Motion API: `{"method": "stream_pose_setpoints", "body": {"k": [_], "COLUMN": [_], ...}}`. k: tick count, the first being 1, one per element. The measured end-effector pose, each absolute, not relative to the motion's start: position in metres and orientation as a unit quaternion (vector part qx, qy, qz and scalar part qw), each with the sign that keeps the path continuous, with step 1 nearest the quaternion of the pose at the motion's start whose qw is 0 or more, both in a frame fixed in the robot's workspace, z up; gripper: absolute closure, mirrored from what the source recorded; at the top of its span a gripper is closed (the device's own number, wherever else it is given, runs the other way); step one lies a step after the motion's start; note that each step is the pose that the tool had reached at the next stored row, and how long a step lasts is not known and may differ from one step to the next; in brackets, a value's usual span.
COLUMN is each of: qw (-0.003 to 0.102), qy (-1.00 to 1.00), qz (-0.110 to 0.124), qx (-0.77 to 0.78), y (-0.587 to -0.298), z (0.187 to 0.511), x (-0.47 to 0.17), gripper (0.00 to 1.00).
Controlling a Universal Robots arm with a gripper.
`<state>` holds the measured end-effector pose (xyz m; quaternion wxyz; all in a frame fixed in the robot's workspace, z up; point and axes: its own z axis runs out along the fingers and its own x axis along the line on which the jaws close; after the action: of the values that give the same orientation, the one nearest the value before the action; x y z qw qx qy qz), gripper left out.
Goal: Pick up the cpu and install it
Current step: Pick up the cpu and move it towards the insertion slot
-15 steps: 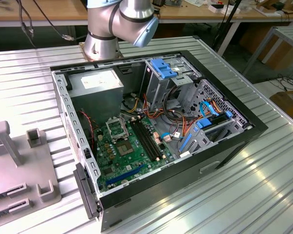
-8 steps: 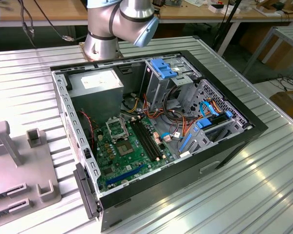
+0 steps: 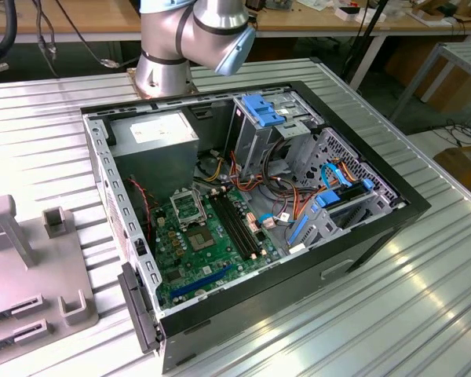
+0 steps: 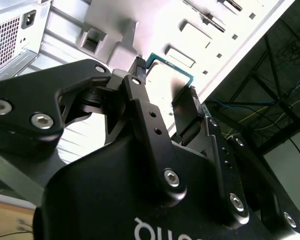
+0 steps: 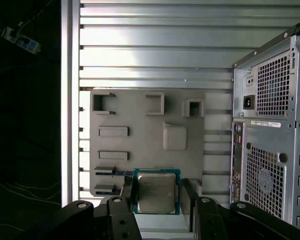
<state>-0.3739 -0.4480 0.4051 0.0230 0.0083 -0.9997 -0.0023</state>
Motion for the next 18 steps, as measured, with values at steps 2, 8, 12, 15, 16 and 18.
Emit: {"method": "stream_pose_setpoints", "body": {"k": [2,8,12,15,16,18], "qw": [0.023,0.023,0.023,0.023,0.023,0.023], "qy": [-1.000,-1.000,-1.000,-1.000,-1.000,-1.000], "qz": [-0.002,-0.002,-0.002,-0.002,-0.002,-0.002], "qx": [0.008,0.008,0.008,0.008,0.008,0.008], "y": [-0.448,-0.448,-0.448,-0.448,-0.448,-0.448], "z": [0.405,0.405,0.405,0.405,0.405,0.405], "x": [-0.371,-0.363,-0.358,-0.353,-0.352,-0.350], "gripper": [0.53,0.53,0.53,0.53,0.53,0.53]}}
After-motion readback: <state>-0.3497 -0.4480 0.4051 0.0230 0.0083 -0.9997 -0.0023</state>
